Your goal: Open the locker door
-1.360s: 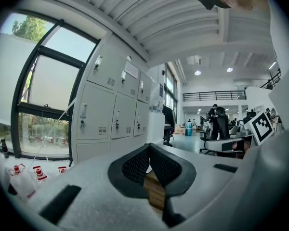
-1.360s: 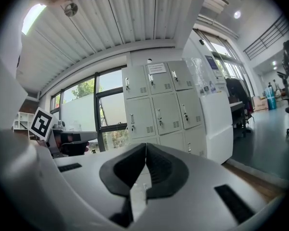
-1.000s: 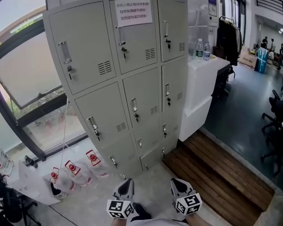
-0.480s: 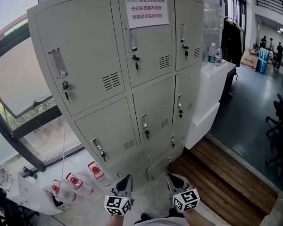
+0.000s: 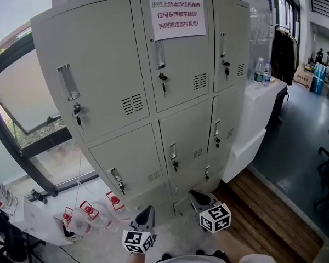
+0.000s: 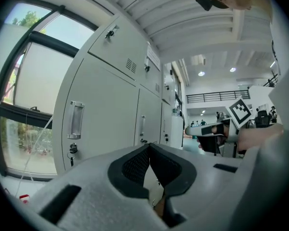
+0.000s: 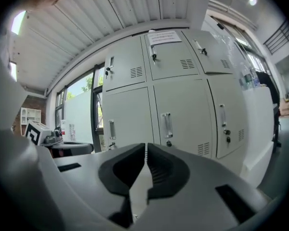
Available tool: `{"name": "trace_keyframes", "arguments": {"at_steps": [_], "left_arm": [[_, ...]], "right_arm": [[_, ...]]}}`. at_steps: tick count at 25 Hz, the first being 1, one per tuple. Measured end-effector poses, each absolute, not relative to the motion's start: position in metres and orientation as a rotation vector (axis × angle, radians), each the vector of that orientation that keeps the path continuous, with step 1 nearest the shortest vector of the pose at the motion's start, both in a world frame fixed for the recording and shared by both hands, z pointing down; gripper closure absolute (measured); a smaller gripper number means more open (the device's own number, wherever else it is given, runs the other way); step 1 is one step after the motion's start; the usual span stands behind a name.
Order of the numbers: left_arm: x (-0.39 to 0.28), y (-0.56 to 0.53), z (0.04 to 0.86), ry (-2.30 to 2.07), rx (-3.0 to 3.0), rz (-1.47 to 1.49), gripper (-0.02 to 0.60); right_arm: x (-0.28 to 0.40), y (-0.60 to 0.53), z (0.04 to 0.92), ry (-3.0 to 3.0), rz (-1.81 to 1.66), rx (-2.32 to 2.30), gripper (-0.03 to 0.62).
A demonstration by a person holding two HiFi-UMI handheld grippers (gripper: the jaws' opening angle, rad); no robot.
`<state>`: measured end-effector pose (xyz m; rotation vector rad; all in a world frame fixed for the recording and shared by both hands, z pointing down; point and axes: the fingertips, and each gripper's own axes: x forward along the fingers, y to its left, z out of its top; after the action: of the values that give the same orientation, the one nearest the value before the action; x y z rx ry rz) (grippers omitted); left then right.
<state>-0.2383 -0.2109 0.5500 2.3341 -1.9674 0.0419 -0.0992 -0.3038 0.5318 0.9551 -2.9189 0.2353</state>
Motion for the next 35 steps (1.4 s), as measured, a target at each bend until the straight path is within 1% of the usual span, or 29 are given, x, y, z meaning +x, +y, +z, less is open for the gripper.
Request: {"name": "trace_keyframes", "arguments": {"at_steps": [2,3,4,5,12,21,35], "left_arm": [[-0.237,-0.213,0.551,-1.976,2.328,0.05,0.579],[-0.237,-0.214,0.552,-1.981,2.324,0.057,0.579],[-0.238,-0.214,0.553,-1.986,2.318,0.062,0.579],[-0.24,-0.214,0.553,-1.99,2.312,0.062,0.58],[-0.248,-0.216,0.554,-2.022,2.305,0.102,0.58],[-0.26,-0.223,0.553,-2.015,2.309,0.084,0.578],[-0.277,-0.234,0.558,-1.989,2.286,0.028,0.579]], "right_arm": [[-0.104,-0.32,0.514,-2.919,0.196,0.947,0.568],[-0.108,-0.328,0.505,-2.92,0.185,0.933,0.506],[-0.112,-0.335,0.495,-2.928,0.183,0.914,0.412],[-0.117,-0.341,0.485,-2.943,0.187,0.896,0.391],[-0.14,-0.377,0.387,-3.076,0.156,0.783,0.349],[-0.164,-0.405,0.254,-3.202,-0.025,0.651,0.349],[-0.211,-0.439,0.13,-3.272,-0.198,0.497,0.349]]}}
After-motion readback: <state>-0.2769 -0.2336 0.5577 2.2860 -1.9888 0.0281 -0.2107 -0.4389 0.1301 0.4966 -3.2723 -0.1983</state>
